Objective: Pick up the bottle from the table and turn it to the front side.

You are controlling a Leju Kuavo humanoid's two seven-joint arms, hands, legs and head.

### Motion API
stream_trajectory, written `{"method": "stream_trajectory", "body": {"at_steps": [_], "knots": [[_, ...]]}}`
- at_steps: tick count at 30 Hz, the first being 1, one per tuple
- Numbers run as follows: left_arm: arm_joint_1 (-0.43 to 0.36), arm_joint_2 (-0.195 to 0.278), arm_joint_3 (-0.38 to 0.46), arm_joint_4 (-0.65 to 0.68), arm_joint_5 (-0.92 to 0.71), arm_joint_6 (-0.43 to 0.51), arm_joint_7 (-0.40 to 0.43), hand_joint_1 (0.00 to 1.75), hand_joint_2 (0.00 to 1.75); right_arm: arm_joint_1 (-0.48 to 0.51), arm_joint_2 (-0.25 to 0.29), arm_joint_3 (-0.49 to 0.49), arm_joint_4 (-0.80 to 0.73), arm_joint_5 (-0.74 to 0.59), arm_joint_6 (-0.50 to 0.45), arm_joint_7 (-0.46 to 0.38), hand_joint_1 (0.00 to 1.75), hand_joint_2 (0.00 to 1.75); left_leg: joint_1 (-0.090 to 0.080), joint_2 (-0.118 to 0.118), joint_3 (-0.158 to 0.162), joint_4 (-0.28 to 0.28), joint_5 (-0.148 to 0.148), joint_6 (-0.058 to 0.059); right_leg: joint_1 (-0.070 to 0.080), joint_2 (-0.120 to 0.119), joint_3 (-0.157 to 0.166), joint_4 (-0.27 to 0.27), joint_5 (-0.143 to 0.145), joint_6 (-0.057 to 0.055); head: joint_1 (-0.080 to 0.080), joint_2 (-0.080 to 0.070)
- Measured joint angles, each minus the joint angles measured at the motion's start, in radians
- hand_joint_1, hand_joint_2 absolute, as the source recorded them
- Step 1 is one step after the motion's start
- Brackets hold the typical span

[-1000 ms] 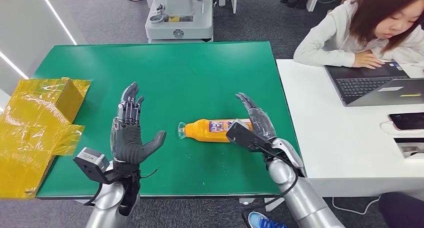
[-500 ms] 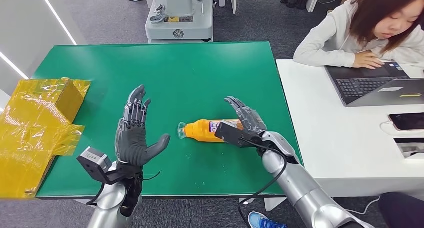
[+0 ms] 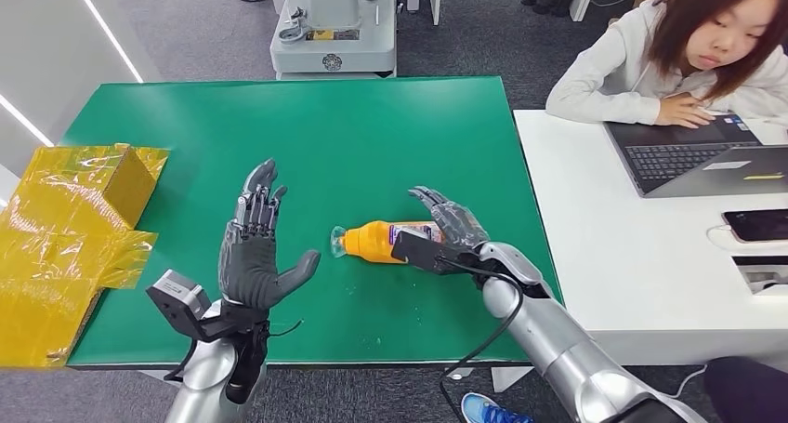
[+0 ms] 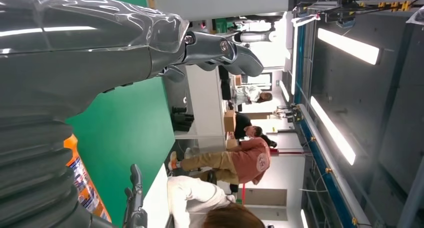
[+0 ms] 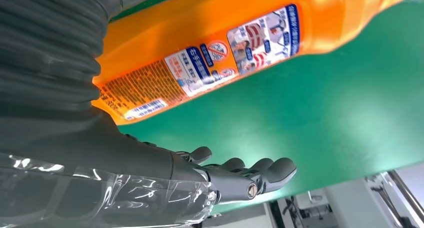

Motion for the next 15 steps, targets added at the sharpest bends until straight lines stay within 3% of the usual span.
{"method": "stream_trajectory", "body": {"at_steps": [15], "knots": [[-0.002,-0.011,0.023,0.0,0.046,-0.055,0.035,0.0,1.75,-0.07,-0.001,0.053,0.102,0.006,0.071,0.069,0.0,1.75,0.0,0.0,0.0,0.0,0.0,0.0,0.0,0.0,0.0,0.0,0.0,0.0,0.0,0.0]]}}
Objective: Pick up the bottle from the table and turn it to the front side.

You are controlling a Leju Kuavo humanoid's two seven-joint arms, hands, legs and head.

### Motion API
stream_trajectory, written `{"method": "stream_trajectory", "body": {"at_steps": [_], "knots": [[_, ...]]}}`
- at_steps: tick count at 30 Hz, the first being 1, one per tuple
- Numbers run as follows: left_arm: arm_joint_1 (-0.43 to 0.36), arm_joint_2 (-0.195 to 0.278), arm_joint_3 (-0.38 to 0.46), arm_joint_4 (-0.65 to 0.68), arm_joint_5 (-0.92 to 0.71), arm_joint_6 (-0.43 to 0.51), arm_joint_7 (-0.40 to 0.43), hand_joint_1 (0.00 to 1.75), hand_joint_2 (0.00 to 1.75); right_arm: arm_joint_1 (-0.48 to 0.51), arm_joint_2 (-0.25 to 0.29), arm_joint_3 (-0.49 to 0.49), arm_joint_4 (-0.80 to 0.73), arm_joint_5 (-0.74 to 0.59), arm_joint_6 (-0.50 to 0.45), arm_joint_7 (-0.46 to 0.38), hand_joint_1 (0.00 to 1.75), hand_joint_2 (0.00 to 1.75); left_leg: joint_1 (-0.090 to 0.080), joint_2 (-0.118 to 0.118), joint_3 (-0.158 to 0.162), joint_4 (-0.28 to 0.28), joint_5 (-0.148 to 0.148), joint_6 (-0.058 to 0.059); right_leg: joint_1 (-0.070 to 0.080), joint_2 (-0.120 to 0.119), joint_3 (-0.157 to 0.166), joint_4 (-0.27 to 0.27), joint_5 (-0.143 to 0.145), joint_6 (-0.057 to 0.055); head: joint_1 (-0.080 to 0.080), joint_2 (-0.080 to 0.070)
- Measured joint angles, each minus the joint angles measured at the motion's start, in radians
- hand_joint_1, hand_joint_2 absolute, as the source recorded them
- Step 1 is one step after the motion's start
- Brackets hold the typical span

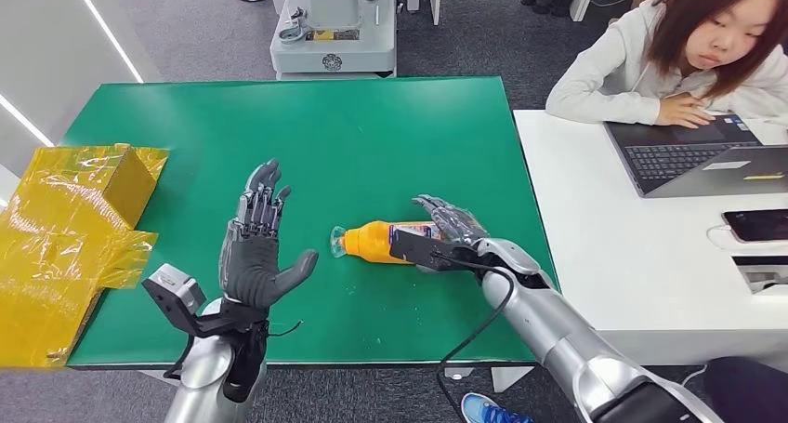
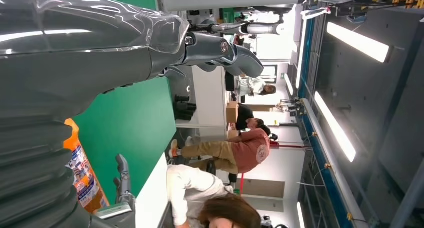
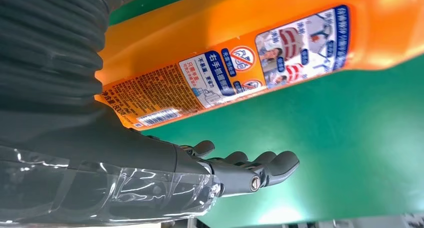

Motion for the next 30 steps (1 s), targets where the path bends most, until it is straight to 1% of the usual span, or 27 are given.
{"method": "stream_trajectory", "body": {"at_steps": [5,12,20,26,30], "knots": [[-0.005,0.002,0.008,0.002,0.034,-0.017,0.002,0.0,1.75,-0.029,0.002,0.027,0.045,0.0,0.022,0.005,0.0,1.75,0.0,0.0,0.0,0.0,0.0,0.0,0.0,0.0,0.0,0.0,0.0,0.0,0.0,0.0],[0.0,0.017,0.015,0.013,0.104,-0.053,-0.017,0.0,1.75,-0.041,0.007,0.058,0.091,0.002,0.006,-0.009,0.0,1.75,0.0,0.0,0.0,0.0,0.0,0.0,0.0,0.0,0.0,0.0,0.0,0.0,0.0,0.0],[-0.001,0.019,0.019,0.016,0.199,-0.091,0.016,0.0,1.75,-0.048,0.019,0.07,0.115,-0.011,0.011,-0.013,0.0,1.75,0.0,0.0,0.0,0.0,0.0,0.0,0.0,0.0,0.0,0.0,0.0,0.0,0.0,0.0],[-0.008,0.019,0.02,0.016,0.225,-0.103,0.031,0.0,1.75,-0.058,0.022,0.074,0.127,-0.015,0.023,-0.005,0.06,1.75,0.0,0.0,0.0,0.0,0.0,0.0,0.0,0.0,0.0,0.0,0.0,0.0,0.0,0.0],[-0.019,0.019,0.02,0.018,0.231,-0.103,0.038,0.0,1.75,-0.071,0.023,0.083,0.135,-0.013,0.055,0.014,0.05,1.75,0.0,0.0,0.0,0.0,0.0,0.0,0.0,0.0,0.0,0.0,0.0,0.0,0.0,0.0]]}}
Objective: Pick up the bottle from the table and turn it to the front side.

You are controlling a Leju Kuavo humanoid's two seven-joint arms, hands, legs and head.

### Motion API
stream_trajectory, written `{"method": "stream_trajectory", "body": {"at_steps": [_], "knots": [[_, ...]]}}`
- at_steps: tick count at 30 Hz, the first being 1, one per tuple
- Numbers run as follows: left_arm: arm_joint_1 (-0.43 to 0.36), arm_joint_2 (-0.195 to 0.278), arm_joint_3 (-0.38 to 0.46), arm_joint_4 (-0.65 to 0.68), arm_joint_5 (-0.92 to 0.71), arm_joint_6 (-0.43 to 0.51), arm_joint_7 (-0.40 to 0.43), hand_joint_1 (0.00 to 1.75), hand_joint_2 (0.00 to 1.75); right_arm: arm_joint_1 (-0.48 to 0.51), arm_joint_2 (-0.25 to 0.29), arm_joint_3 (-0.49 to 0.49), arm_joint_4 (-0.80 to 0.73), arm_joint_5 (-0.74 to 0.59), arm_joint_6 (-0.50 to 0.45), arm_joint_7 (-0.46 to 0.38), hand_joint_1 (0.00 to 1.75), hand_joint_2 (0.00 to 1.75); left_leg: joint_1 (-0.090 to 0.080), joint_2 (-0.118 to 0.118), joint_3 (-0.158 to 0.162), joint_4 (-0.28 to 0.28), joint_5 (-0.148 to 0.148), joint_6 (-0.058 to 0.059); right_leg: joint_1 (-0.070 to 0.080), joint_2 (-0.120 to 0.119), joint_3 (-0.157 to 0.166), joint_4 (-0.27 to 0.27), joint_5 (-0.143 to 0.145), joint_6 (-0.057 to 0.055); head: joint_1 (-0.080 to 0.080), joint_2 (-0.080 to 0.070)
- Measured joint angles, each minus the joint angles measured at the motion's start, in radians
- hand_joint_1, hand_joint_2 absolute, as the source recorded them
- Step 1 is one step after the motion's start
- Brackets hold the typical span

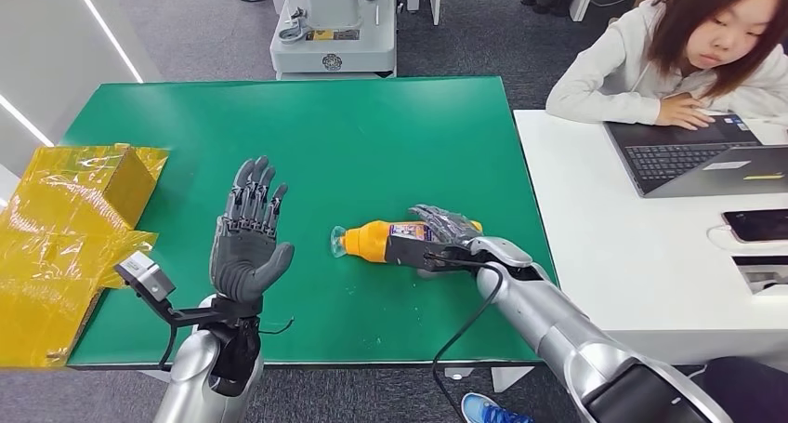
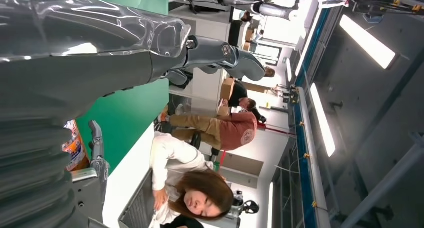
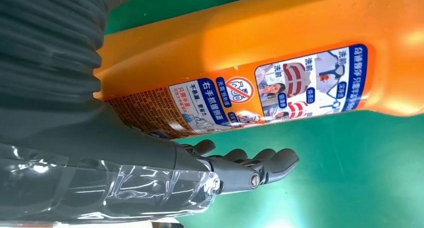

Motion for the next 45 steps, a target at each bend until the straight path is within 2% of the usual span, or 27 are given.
{"method": "stream_trajectory", "body": {"at_steps": [13,16,18,20,22,23,24,27,37,45], "knots": [[-0.011,0.0,0.001,0.01,-0.006,0.008,0.006,0.0,1.75,-0.027,0.001,0.041,0.03,0.016,0.042,0.041,0.05,1.75,0.0,0.0,0.0,0.0,0.0,0.0,0.0,0.0,0.0,0.0,0.0,0.0,0.0,0.0],[-0.011,-0.001,0.002,0.01,-0.008,0.008,0.012,0.0,1.75,-0.035,0.001,0.051,0.037,0.016,0.057,0.047,0.14,1.75,0.0,0.0,0.001,0.0,0.0,0.0,0.0,0.0,0.0,0.0,0.0,0.0,0.0,0.0],[-0.011,-0.002,0.003,0.01,-0.009,0.008,0.014,0.0,1.75,-0.041,0.001,0.058,0.042,0.015,0.068,0.049,0.49,1.75,0.0,0.0,0.001,0.0,0.0,0.0,0.0,0.0,0.0,0.0,0.0,0.0,0.0,0.0],[-0.011,-0.002,0.003,0.01,-0.009,0.009,0.015,0.0,1.75,-0.047,0.0,0.063,0.048,0.015,0.079,0.05,1.06,1.75,0.0,0.0,0.001,0.0,0.0,0.0,0.0,0.0,0.001,0.0,0.0,0.0,0.0,0.0],[-0.01,-0.002,0.004,0.01,-0.009,0.009,0.015,0.0,1.75,-0.053,-0.001,0.069,0.056,0.014,0.087,0.051,1.49,1.75,0.0,0.0,0.001,0.0,0.0,0.0,0.0,0.0,0.001,0.0,0.0,0.0,0.0,0.0],[-0.01,-0.002,0.004,0.01,-0.009,0.009,0.015,0.0,1.75,-0.056,-0.001,0.072,0.059,0.013,0.09,0.052,1.62,1.75,0.0,0.0,0.001,0.0,0.0,0.0,0.0,0.0,0.001,0.0,0.0,0.0,0.0,0.0],[-0.01,-0.002,0.004,0.01,-0.009,0.009,0.016,0.0,1.75,-0.059,-0.001,0.074,0.062,0.012,0.094,0.054,1.68,1.75,0.0,0.0,0.001,0.0,0.0,0.0,0.0,0.0,0.001,0.0,0.0,0.0,0.0,0.0],[-0.01,-0.002,0.006,0.011,-0.007,0.008,0.017,0.0,1.75,-0.069,-0.001,0.082,0.074,0.006,0.109,0.059,1.73,1.75,0.0,0.0,0.002,0.0,0.0,0.0,0.0,0.0,0.002,0.0,0.0,0.0,0.0,0.0],[-0.01,-0.001,0.01,0.019,0.008,0.002,0.022,0.0,1.75,-0.09,-0.001,0.095,0.097,-0.003,0.121,0.065,1.75,1.75,0.0,0.0,0.003,0.0,0.0,0.0,0.0,0.0,0.003,0.0,0.0,0.0,0.0,0.0],[0.006,0.002,0.011,0.022,0.003,0.009,0.011,0.0,1.75,-0.075,-0.004,0.098,0.099,-0.045,0.053,0.018,1.75,1.75,0.0,0.0,0.003,0.0,0.0,0.0,0.0,0.0,0.003,0.0,0.0,0.0,0.0,0.0]]}}
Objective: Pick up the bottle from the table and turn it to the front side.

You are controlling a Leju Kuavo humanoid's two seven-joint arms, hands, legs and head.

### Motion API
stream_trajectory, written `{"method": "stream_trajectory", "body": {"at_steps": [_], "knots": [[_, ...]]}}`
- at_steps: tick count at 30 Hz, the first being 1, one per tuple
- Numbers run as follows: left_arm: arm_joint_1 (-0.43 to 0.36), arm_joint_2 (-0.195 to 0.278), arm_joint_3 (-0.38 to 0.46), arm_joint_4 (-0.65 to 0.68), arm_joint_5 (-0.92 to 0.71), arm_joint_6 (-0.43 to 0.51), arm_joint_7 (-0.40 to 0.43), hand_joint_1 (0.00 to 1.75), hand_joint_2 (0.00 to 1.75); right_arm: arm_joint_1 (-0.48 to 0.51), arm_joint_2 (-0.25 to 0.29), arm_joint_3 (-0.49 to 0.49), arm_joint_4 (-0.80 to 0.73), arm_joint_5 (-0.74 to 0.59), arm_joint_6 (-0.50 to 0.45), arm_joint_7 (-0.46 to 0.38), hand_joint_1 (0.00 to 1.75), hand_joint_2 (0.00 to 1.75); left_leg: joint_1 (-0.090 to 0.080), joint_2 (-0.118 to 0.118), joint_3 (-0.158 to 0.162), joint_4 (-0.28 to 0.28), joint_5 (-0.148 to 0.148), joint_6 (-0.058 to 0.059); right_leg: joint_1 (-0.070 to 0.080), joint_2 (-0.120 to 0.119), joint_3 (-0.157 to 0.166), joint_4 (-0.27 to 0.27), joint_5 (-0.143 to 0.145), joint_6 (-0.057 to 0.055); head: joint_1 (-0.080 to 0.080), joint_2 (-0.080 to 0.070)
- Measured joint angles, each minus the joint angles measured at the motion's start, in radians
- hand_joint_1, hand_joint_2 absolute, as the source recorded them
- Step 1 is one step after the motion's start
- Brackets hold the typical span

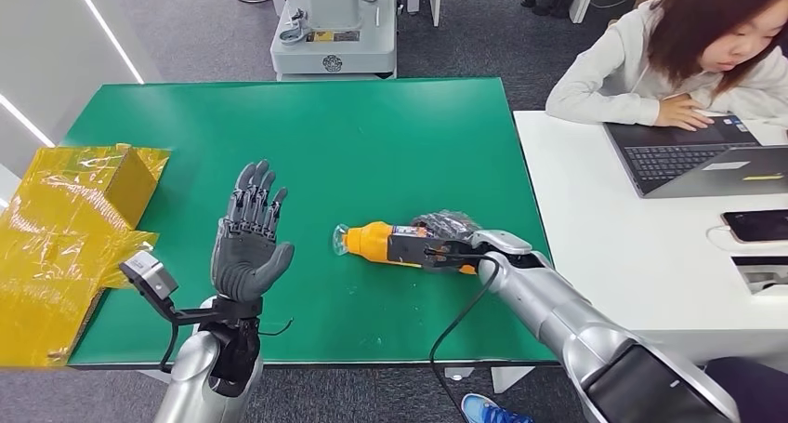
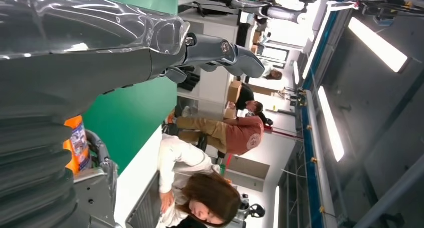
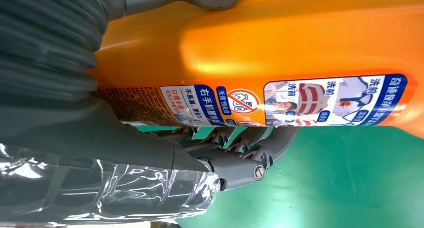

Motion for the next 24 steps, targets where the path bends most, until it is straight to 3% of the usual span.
{"method": "stream_trajectory", "body": {"at_steps": [14,24], "knots": [[0.001,0.028,0.018,0.003,-0.059,0.069,-0.038,0.0,1.75,0.148,-0.037,-0.118,-0.176,-0.124,-0.118,-0.099,1.75,1.75,0.0,0.001,0.0,0.0,0.0,0.0,0.0,0.001,0.0,0.0,0.0,0.0,0.0,0.0],[0.0,0.053,0.031,0.026,-0.076,0.098,-0.061,0.0,1.75,0.346,-0.068,-0.249,-0.397,-0.142,-0.268,-0.155,1.75,1.75,0.0,0.0,-0.001,0.0,0.0,0.0,0.0,0.0,-0.001,0.0,0.0,0.0,0.0,0.0]]}}
